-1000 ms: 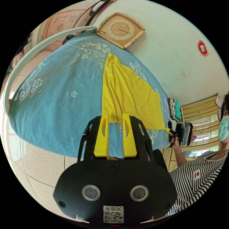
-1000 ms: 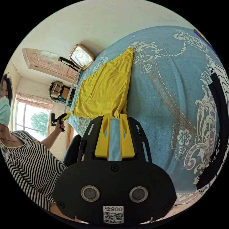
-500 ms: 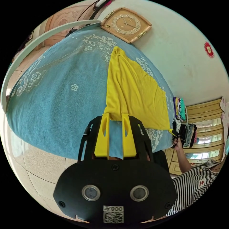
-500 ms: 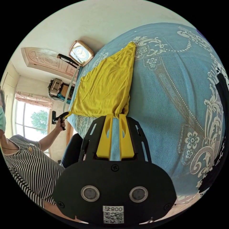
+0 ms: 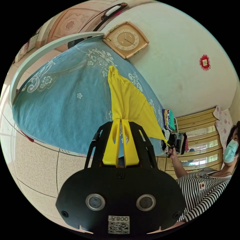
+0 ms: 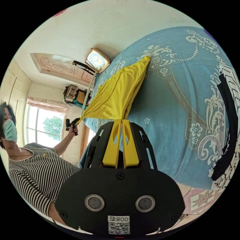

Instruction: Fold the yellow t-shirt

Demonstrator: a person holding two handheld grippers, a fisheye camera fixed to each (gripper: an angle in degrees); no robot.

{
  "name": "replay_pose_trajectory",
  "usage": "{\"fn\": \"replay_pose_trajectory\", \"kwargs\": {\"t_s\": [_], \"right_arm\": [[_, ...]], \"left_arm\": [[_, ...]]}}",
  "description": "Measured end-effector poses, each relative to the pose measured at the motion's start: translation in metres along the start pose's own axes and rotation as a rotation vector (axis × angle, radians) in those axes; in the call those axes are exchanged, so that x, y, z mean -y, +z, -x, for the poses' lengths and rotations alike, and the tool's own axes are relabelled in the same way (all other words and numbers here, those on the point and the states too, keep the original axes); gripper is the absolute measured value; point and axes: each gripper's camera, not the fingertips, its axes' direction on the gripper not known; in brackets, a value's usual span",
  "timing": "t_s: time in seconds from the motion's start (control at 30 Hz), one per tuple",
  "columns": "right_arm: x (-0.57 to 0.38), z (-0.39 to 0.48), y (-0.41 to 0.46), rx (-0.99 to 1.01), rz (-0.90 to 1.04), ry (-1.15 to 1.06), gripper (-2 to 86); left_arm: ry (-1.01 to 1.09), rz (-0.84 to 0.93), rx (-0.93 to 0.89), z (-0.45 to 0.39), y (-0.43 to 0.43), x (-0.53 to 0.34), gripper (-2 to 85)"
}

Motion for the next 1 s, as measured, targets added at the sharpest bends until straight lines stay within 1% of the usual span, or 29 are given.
{"fn": "replay_pose_trajectory", "kwargs": {"t_s": [0.13,0.27,0.33,0.4,0.53,0.63,0.77,0.87,0.93,1.0], "right_arm": [[-0.024,0.007,-0.01,-0.021,0.048,-0.026,0.3],[-0.06,0.005,-0.017,0.009,0.08,-0.024,0.3],[-0.077,0.003,-0.016,0.01,0.108,-0.019,0.3],[-0.1,-0.002,-0.012,-0.005,0.15,-0.002,0.2],[-0.125,-0.021,0.005,0.021,0.198,0.055,0.2],[-0.13,-0.038,0.024,0.036,0.24,0.102,0.2],[-0.128,-0.048,0.033,0.029,0.259,0.123,0.3],[-0.126,-0.048,0.032,0.02,0.256,0.107,0.3],[-0.127,-0.047,0.032,0.034,0.25,0.101,0.3],[-0.128,-0.043,0.032,0.043,0.232,0.08,0.3]], "left_arm": [[0.017,-0.041,0.006,-0.008,-0.027,-0.034,0.7],[0.023,0.022,0.037,-0.009,-0.037,-0.076,0.6],[0.012,0.031,0.055,-0.009,-0.039,-0.097,0.6],[-0.017,0.026,0.035,-0.005,-0.039,-0.118,0.6],[-0.073,0.101,0.1,0.001,-0.007,-0.156,0.6],[-0.164,0.134,0.141,0.006,0.025,-0.176,0.6],[-0.2,0.109,0.171,-0.006,0.048,-0.198,0.5],[-0.228,0.088,0.27,-0.018,0.051,-0.218,0.5],[-0.212,0.083,0.242,-0.027,0.054,-0.23,0.6],[-0.145,0.059,0.203,-0.048,0.063,-0.242,0.9]]}}
